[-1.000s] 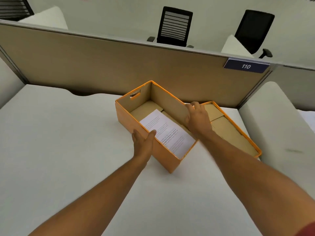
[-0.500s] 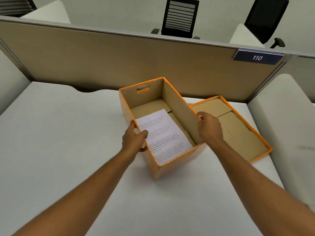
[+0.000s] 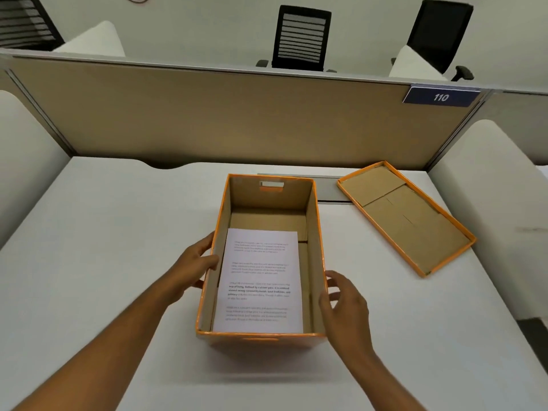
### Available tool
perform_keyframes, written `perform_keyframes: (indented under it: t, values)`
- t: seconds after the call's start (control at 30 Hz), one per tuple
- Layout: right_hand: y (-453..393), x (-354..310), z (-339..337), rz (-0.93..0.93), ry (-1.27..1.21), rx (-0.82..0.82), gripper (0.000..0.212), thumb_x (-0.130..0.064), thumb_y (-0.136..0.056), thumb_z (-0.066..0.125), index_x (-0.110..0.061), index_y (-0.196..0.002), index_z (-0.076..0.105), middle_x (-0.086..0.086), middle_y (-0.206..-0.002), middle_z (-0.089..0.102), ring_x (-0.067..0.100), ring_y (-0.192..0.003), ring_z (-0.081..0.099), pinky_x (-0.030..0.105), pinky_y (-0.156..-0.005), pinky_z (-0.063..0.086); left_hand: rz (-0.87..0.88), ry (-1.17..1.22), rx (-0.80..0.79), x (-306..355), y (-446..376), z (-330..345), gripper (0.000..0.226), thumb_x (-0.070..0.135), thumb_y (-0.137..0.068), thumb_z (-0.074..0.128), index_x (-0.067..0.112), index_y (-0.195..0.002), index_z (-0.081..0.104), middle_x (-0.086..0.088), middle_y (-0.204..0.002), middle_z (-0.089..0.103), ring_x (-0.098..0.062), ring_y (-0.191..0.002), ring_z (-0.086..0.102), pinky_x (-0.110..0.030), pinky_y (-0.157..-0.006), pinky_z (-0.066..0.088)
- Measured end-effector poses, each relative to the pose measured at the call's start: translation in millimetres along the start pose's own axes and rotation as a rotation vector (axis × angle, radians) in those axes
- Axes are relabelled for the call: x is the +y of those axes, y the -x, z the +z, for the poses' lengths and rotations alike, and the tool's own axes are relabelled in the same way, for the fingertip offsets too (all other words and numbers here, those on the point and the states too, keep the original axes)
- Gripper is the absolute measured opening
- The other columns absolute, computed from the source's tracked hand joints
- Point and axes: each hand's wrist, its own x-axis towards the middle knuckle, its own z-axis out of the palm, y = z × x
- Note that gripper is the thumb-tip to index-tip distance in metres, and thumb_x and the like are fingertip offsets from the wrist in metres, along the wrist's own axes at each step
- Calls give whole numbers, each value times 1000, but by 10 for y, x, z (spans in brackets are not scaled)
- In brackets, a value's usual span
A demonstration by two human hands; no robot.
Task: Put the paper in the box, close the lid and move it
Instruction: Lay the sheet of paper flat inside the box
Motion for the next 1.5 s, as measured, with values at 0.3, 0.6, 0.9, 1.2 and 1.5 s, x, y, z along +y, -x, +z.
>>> perform_keyframes:
  t: [0.3,0.6,0.9,1.2,1.5]
  values:
    - [-959,-346,204,256,-16,-108,60,-55,-107,27,-18,-150,45,12,-152,53,34,-137,52,49,-113,42,47,-7,178,249,-277,201,63,56,-108,32,34,-165,20,-6,-172,28,-35,-156,30,-54,-121,30]
    - [-557,-195,579,284,-15,-42,59,-56,-108,20,-20,-70,48,2,-69,55,15,-67,55,29,-66,41,110,5,274,-278,-84,214,56,55,-108,28,34,-159,36,-11,-154,55,-38,-139,53,-35,-92,34]
    - [53,-48,624,277,19,-37,59,-56,-107,22,-18,-71,48,4,-67,55,13,-60,53,25,-62,41,98,8,284,-716,361,204,59,61,-106,28,38,-159,34,-5,-151,58,-10,-111,60,-15,-76,38]
    - [387,-7,628,275,22,-19,59,-56,-107,23,-18,-68,45,2,-64,53,12,-58,51,24,-61,39,95,-6,310,-937,597,236,58,60,-106,28,37,-159,35,-4,-150,58,-16,-117,57,-33,-91,39]
    - [487,15,632,287,40,-6,59,-55,-107,25,-19,-65,43,2,-63,52,11,-57,49,22,-59,37,93,-15,333,-1022,673,261,57,58,-107,29,36,-159,35,-4,-156,54,-27,-132,57,-27,-89,37]
